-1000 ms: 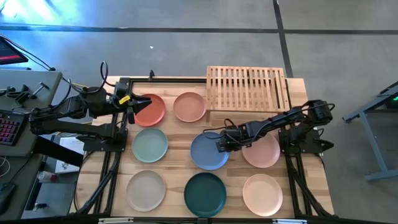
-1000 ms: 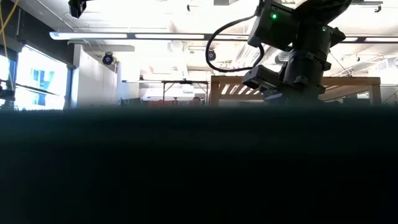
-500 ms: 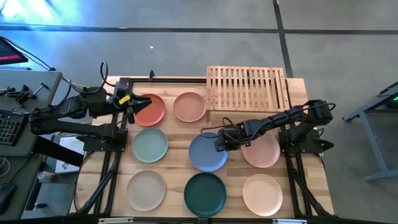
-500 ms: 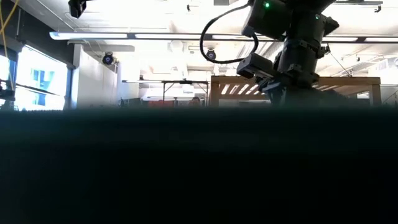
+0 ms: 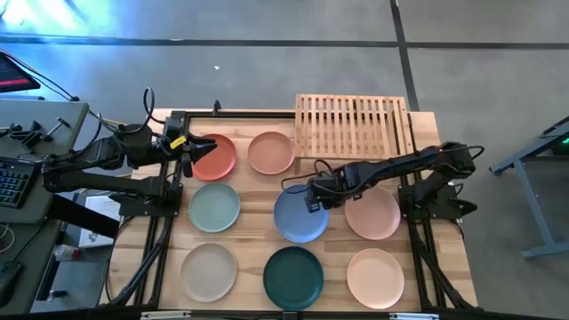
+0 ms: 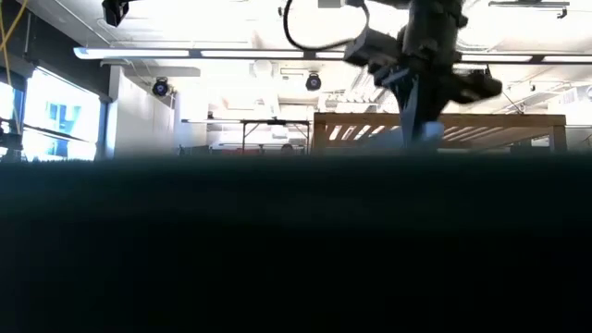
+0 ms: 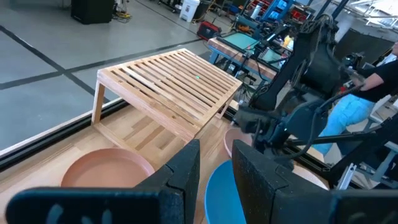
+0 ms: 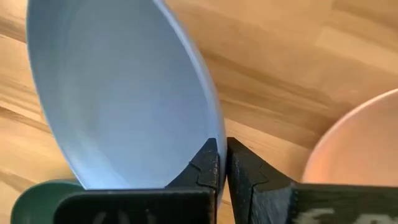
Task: Place and stack plates onto a shelf
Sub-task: Put the blue plate on the shelf
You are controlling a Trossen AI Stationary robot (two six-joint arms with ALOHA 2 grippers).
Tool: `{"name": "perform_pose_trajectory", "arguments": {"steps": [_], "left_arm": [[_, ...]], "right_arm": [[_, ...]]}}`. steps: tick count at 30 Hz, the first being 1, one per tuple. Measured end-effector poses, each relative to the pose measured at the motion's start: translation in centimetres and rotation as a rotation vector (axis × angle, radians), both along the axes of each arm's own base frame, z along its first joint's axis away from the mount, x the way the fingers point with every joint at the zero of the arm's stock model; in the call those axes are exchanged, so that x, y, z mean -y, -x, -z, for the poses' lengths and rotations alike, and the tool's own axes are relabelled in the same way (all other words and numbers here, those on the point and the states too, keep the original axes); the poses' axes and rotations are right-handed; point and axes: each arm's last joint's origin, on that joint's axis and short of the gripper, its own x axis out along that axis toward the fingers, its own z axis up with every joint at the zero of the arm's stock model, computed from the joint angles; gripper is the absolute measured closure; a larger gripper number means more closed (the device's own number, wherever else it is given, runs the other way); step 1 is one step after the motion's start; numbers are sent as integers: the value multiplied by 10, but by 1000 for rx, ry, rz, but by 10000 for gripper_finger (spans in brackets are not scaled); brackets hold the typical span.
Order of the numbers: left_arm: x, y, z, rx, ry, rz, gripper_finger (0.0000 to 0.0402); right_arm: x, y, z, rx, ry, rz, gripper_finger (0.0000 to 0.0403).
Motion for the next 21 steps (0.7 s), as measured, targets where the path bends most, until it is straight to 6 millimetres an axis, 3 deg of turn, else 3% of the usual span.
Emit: {"name": "perform_pose_trajectory", "arguments": {"steps": [12,21], "left_arm": [[0,0,0,0,-1,0,319],[0,0,0,-2,-5,1,319]], "right_arm": [[2,-3,-62,41,32,-121,403],[17,27,-103,139,97,-122,403]]}}
